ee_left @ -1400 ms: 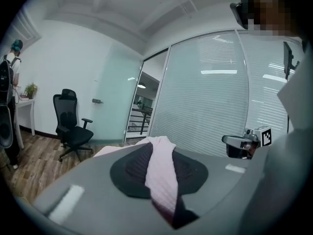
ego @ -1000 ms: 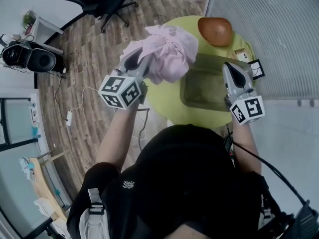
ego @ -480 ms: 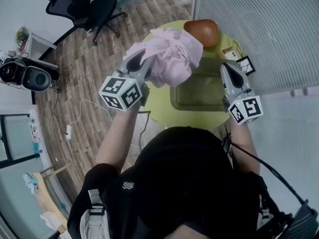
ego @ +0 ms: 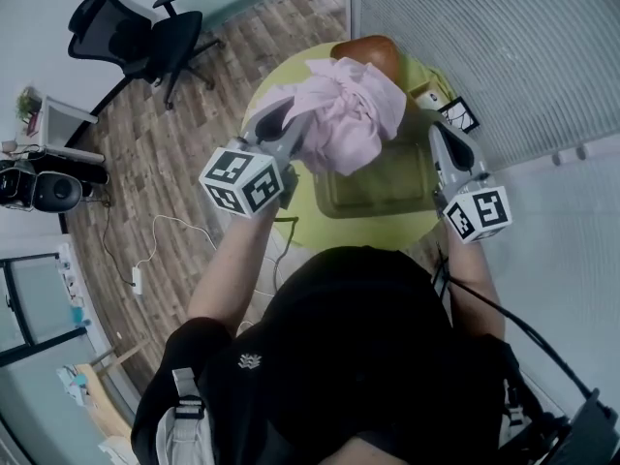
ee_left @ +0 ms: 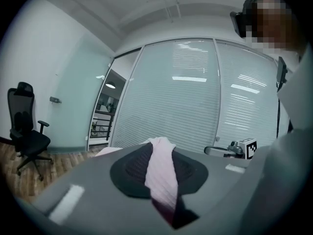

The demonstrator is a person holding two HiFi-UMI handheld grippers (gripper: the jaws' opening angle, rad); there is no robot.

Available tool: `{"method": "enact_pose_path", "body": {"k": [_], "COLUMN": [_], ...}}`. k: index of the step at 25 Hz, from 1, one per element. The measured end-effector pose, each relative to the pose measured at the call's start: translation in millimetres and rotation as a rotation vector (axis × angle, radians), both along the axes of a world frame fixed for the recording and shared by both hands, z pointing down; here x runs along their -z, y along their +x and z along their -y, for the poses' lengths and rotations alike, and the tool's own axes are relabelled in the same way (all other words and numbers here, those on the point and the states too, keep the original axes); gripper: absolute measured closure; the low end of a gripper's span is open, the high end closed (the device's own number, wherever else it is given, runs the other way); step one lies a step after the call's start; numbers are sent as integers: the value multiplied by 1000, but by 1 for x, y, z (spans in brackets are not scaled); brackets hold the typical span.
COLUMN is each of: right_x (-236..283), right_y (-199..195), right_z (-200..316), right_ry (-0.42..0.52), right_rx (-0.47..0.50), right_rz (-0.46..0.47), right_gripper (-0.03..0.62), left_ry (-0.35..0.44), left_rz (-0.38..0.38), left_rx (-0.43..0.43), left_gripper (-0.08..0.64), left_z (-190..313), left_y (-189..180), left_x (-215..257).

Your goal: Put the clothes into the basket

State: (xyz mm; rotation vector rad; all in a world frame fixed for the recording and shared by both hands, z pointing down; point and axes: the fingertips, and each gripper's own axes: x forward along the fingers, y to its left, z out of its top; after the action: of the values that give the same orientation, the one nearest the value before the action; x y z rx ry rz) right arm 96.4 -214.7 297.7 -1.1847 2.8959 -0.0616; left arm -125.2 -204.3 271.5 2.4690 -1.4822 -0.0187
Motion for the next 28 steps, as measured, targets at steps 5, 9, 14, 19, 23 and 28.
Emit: {"method": "enact_pose_path", "body": {"k": [5,9,14,19,23,28], "right_x": [-14,-14,-41,-48,-37,-19], "right_y": [26,42,78,90,77,74], "right_z": [-2,-10,-16,-27,-23,-19], "right_ry": [-5,-2,-5,-15,-22,-1], "right_rx": [-48,-84,-116,-135,-150,-204], "right_rz": [7,11,28,24,19,17], "right_gripper": [591,591,591,591,591,591], "left_ry": [2,-3,1,8,19,11], "left_rz": [-1,4,12,15,5,1], "left_rx": [-51,-100,-176,-248,-312,-367], "left_gripper": [491,491,491,491,491,491], "left_z": [6,2,-2,-11,-9,-8], "left_y": [26,45,90,112,109,111], "left_x": [-13,-17,-41,-47,-40,-34]}}
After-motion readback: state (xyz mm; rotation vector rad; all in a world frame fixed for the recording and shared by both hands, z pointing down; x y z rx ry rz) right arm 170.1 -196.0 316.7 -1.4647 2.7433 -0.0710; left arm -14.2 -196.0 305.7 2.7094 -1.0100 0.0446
